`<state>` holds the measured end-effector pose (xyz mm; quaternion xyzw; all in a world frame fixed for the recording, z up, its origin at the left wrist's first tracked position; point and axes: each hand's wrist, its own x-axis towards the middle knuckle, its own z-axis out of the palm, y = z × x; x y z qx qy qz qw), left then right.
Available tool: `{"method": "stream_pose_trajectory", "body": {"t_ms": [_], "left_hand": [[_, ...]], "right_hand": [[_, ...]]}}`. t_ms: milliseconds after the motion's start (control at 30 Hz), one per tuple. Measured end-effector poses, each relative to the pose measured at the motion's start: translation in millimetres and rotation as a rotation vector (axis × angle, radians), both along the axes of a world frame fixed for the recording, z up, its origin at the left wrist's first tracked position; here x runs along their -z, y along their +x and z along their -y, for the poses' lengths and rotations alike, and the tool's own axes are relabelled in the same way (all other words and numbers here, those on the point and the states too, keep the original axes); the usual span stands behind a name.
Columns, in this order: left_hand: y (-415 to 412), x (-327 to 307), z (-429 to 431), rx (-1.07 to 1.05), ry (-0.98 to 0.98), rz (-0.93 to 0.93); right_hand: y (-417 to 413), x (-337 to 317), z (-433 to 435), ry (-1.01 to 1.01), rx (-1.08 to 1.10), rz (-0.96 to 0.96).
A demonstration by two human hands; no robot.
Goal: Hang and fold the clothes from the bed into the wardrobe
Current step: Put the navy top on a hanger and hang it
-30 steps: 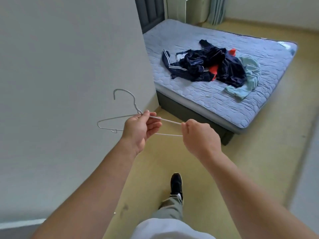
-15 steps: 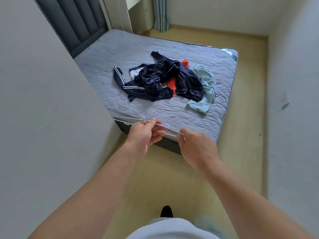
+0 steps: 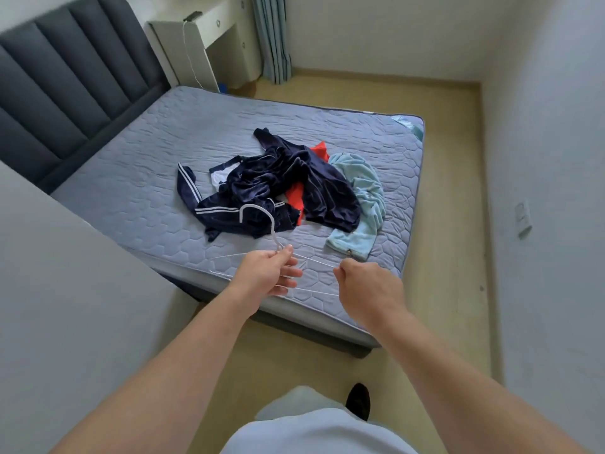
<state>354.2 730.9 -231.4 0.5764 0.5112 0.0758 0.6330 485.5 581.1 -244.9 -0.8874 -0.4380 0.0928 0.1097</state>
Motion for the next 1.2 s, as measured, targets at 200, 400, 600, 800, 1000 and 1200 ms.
{"method": "stream_pose_trajectory", "body": {"t_ms": [200,400,600,800,1000,1200], "left_hand": [[50.7,17.2,-48.2,-0.008,0.336,-0.171],[101.2,35.8,-122.4,0.131,0.711,-0.309],[155.3,50.5,-180.6,0.367,0.657,-0.284],[199.5,64.8,-202.2,0.419,0.617,-0.283],[260.2,99.4,-205.4,0.367,0.500,-0.299],[335.9,123.1,-184.0,0.156,0.291,-0.388]], "right_hand": [[65.3,5.6,-45.0,-0.054,0.021,-0.042],[128.1,19.0,-99.5,-0.158,0.051,-0.059],[179.5,25.9,-152.0,-0.217,0.046,-0.028],[234.8,40.9,-191.3,-0.206,0.036,-0.084],[319.9,81.7,-229.2,-0.240,-0.064,-0.123],[410.6,118.3,-251.0,-0.328,-0.199,-0.192]]}}
